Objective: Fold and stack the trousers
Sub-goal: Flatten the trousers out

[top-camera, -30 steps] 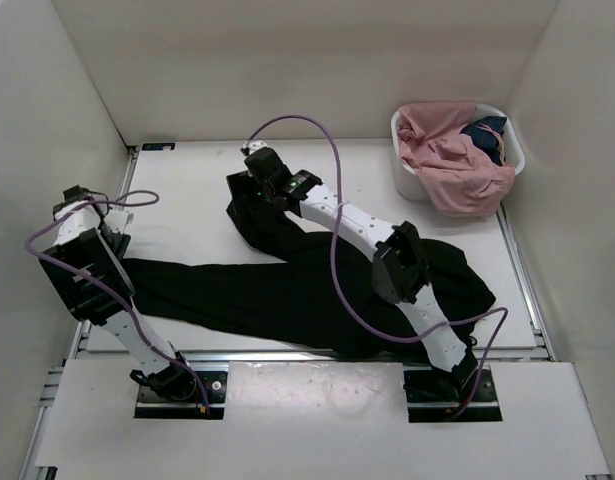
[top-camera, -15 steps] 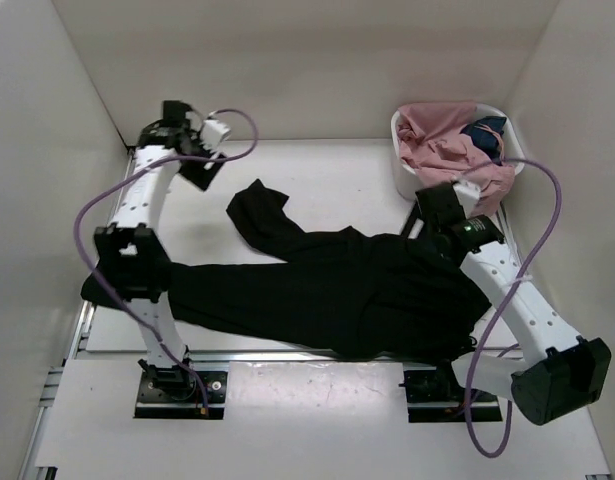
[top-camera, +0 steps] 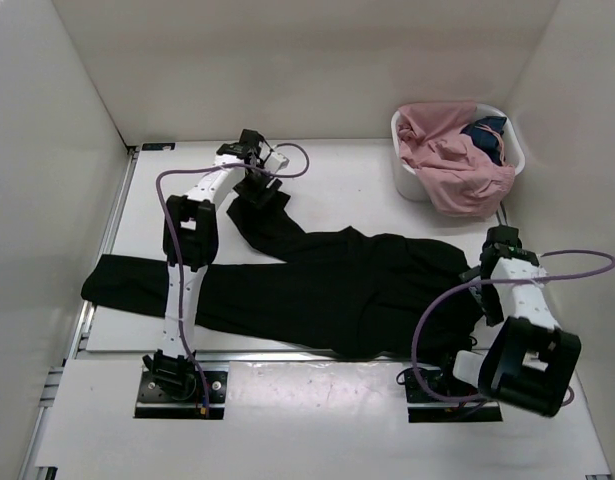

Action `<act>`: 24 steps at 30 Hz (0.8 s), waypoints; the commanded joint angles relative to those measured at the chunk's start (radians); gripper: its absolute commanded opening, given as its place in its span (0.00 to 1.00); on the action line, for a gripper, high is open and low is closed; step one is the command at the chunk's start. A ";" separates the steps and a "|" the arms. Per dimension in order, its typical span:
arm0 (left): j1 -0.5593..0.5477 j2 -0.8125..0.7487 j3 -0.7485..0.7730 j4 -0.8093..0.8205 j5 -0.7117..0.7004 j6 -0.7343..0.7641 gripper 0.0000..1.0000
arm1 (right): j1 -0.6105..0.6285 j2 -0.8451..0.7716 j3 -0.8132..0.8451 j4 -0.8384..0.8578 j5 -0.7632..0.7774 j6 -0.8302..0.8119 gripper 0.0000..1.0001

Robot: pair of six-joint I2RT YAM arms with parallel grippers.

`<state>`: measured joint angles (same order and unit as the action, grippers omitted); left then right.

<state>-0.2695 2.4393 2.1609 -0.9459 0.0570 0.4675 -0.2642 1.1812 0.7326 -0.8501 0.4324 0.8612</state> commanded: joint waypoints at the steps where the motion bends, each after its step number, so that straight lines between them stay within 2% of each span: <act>1: 0.010 -0.026 -0.041 0.016 -0.067 -0.015 0.76 | -0.023 0.089 0.036 0.129 -0.077 0.018 0.99; 2: 0.010 -0.026 -0.056 0.025 -0.086 -0.004 0.66 | -0.023 0.137 0.048 0.141 -0.090 0.018 0.99; 3: 0.019 -0.026 -0.071 0.025 -0.101 -0.004 0.31 | -0.023 0.159 0.059 0.155 -0.099 0.004 0.99; 4: 0.038 -0.042 -0.111 0.025 -0.130 -0.004 0.14 | -0.023 0.207 0.080 0.183 -0.122 -0.007 0.98; 6: 0.073 -0.077 -0.157 0.025 -0.131 -0.041 0.14 | -0.033 0.259 0.111 0.183 -0.148 -0.019 0.79; 7: 0.119 -0.127 -0.211 0.025 -0.131 -0.053 0.14 | -0.033 0.309 0.148 0.172 -0.158 -0.031 0.66; 8: 0.147 -0.158 -0.239 0.025 -0.131 -0.064 0.14 | -0.033 0.331 0.166 0.152 -0.158 -0.031 0.39; 9: 0.173 -0.190 -0.268 0.025 -0.131 -0.079 0.14 | -0.033 0.346 0.177 0.152 -0.182 -0.051 0.27; 11: 0.249 -0.296 -0.355 0.025 -0.089 -0.090 0.14 | -0.033 0.368 0.188 0.152 -0.208 -0.066 0.08; 13: 0.300 -0.398 -0.433 0.016 -0.021 -0.090 0.14 | -0.033 0.368 0.188 0.172 -0.245 -0.096 0.01; 15: 0.311 -0.457 -0.476 0.016 -0.005 -0.070 0.17 | -0.033 0.357 0.188 0.172 -0.267 -0.134 0.00; 16: 0.311 -0.483 -0.493 0.016 0.004 -0.070 0.22 | -0.033 0.345 0.179 0.172 -0.276 -0.149 0.00; 17: 0.311 -0.526 -0.504 0.016 0.016 -0.060 0.33 | -0.033 0.345 0.179 0.172 -0.285 -0.165 0.00; 19: 0.322 -0.572 -0.513 0.016 0.030 -0.059 0.43 | -0.033 0.333 0.179 0.172 -0.307 -0.212 0.05; 20: 0.322 -0.583 -0.513 0.016 0.043 -0.050 0.43 | -0.033 0.324 0.179 0.172 -0.307 -0.224 0.16; 22: 0.342 -0.592 -0.513 -0.013 0.056 -0.050 0.44 | -0.033 0.324 0.189 0.161 -0.330 -0.255 0.27; 24: 0.342 -0.592 -0.486 -0.068 0.056 -0.050 0.53 | -0.033 0.324 0.203 0.152 -0.346 -0.272 0.40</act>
<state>0.0696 1.8744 1.6527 -0.9501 0.0658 0.4122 -0.2943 1.5318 0.8948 -0.6868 0.1360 0.6609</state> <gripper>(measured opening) 0.503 0.361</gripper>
